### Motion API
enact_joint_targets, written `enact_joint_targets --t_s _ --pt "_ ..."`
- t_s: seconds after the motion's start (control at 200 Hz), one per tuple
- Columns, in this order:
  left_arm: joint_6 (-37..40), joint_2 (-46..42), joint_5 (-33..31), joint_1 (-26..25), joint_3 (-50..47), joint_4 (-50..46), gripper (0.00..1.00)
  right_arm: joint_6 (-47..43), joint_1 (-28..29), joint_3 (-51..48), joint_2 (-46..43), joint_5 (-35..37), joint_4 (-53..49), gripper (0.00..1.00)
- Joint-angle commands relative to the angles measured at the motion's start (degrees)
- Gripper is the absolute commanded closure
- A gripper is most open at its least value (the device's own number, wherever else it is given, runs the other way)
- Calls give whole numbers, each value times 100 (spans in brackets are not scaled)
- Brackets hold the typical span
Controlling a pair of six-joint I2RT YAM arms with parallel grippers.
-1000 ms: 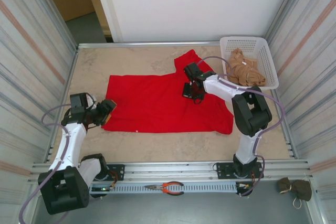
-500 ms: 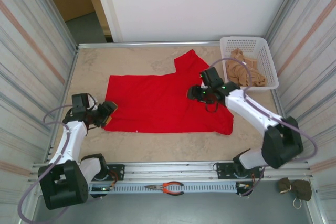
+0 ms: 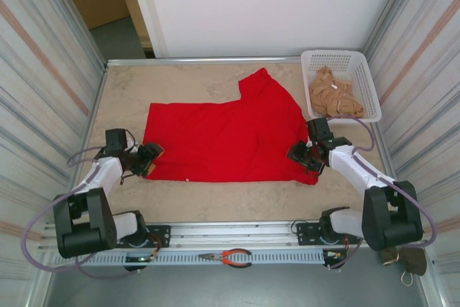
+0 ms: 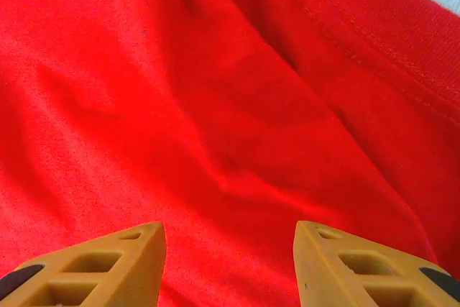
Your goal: Fold the inside-out t-shirt
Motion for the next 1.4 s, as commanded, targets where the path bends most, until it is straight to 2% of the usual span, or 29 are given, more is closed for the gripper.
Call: enact_joint_targets --t_s 0.0,0.195,0.351,0.536,0.696,0.842,1.012,1.162,1.393 --pt "-123 307 -52 -22 -167 432 38 445 -80 -173 279 -52 105 51" --pt "-639 549 165 31 -632 770 38 1265 -259 -733 10 94 -314 45" --pt "-1284 -2 3 210 -1164 294 38 1874 -310 -1150 -753 93 -784 44" --pt "-2205 -1681 -61 377 -1834 -511 38 2425 -329 -1335 -2075 128 -1421 42" --pt "-2249 -3314 -564 369 -1374 -1908 38 2393 -370 -1024 -2706 36 -1900 40" --pt "-1671 -2720 -429 349 -550 -1577 38 1804 -421 -96 -2621 -216 -1864 40" --pt "-630 -1751 -463 321 648 -1318 37 703 -389 1665 -1610 -239 -1946 40" --pt "304 -420 -250 305 1797 -1352 36 136 -359 2894 -420 -23 -1753 39" --pt "910 1351 -369 290 3063 -1434 36 -417 -302 4536 1853 47 -1505 40"
